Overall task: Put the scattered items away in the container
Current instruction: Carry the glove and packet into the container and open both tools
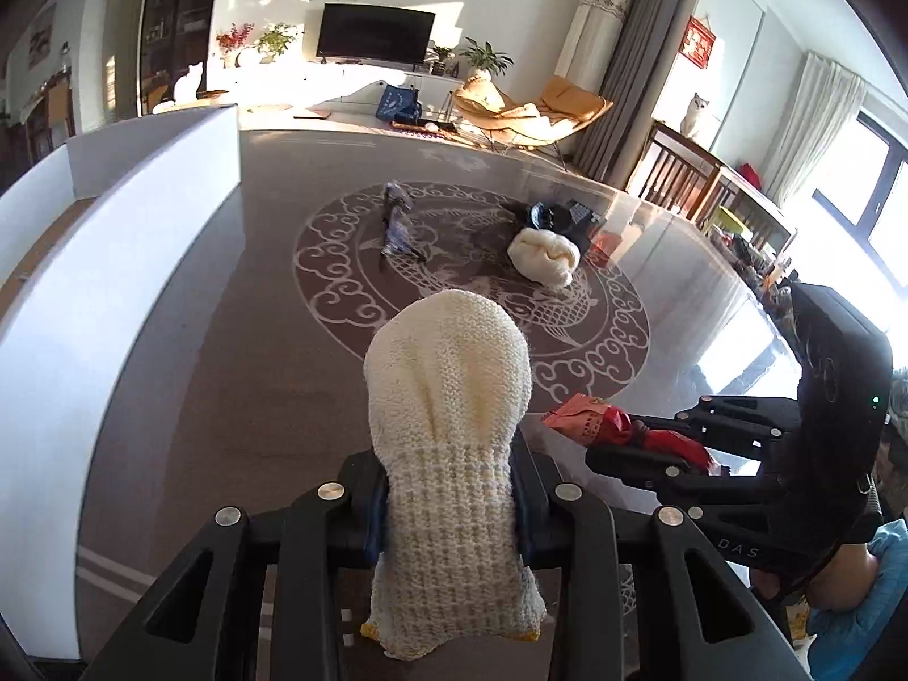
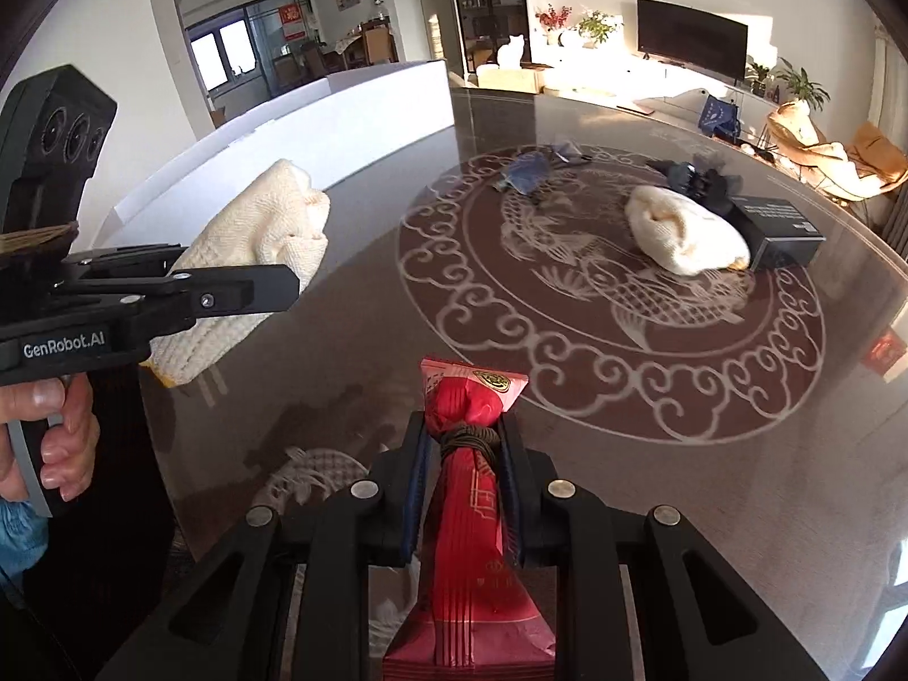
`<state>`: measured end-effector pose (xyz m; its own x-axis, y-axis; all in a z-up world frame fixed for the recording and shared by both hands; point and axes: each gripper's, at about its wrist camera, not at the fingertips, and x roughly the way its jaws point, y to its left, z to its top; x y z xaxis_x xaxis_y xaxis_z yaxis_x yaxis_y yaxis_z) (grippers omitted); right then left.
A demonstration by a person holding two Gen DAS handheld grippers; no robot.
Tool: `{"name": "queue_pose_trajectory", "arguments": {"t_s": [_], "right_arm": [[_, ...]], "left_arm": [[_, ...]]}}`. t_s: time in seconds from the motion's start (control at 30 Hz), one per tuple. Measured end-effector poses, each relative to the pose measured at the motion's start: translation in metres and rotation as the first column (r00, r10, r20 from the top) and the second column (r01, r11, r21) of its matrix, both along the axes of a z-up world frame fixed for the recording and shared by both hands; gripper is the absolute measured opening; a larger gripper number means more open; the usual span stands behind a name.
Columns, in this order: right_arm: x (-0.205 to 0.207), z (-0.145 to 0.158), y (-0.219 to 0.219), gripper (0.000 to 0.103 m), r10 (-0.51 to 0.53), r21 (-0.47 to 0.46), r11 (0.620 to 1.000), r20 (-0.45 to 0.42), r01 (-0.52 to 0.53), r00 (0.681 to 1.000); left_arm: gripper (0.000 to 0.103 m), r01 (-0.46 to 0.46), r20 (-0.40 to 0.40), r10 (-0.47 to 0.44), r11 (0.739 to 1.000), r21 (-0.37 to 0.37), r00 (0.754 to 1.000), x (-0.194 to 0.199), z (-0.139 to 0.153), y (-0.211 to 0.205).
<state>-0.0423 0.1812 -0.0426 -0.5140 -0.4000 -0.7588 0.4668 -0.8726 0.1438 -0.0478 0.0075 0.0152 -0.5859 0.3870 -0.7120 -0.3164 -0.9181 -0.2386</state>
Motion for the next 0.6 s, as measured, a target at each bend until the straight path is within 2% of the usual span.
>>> {"name": "queue_pose_trajectory", "arguments": {"t_s": [0.1, 0.17, 0.27, 0.37, 0.47, 0.57, 0.6], "right_arm": [[-0.015, 0.035, -0.045, 0.023, 0.069, -0.069, 0.995, -0.042, -0.071, 0.997], [-0.029, 0.061, -0.086, 0.023, 0.123, -0.114, 0.985, -0.074, -0.131, 0.99], [-0.049, 0.096, -0.155, 0.023, 0.203, -0.195, 0.956, -0.106, -0.22, 0.974], [-0.068, 0.118, -0.226, 0.023, 0.27, -0.247, 0.924, -0.117, -0.292, 0.956], [-0.085, 0.119, -0.291, 0.023, 0.318, -0.243, 0.911, -0.099, -0.332, 0.943], [-0.101, 0.098, -0.34, 0.025, 0.333, -0.192, 0.921, -0.059, -0.338, 0.941], [-0.106, 0.089, -0.352, 0.027, 0.336, -0.177, 0.925, -0.033, -0.337, 0.941]], "left_arm": [[0.033, -0.083, -0.042, 0.084, 0.996, 0.019, 0.996, 0.0, 0.029, -0.055], [0.033, -0.162, -0.071, 0.161, 0.987, -0.005, 0.984, -0.004, 0.046, -0.1], [0.033, -0.291, -0.076, 0.288, 0.956, -0.041, 0.955, -0.017, 0.059, -0.173], [0.033, -0.401, -0.048, 0.398, 0.912, -0.083, 0.916, -0.031, 0.062, -0.24], [0.033, -0.454, -0.004, 0.459, 0.878, -0.152, 0.888, -0.046, 0.052, -0.281], [0.034, -0.465, 0.048, 0.485, 0.858, -0.217, 0.873, -0.06, 0.034, -0.302], [0.039, -0.468, 0.068, 0.494, 0.853, -0.231, 0.867, -0.064, 0.027, -0.307]]}}
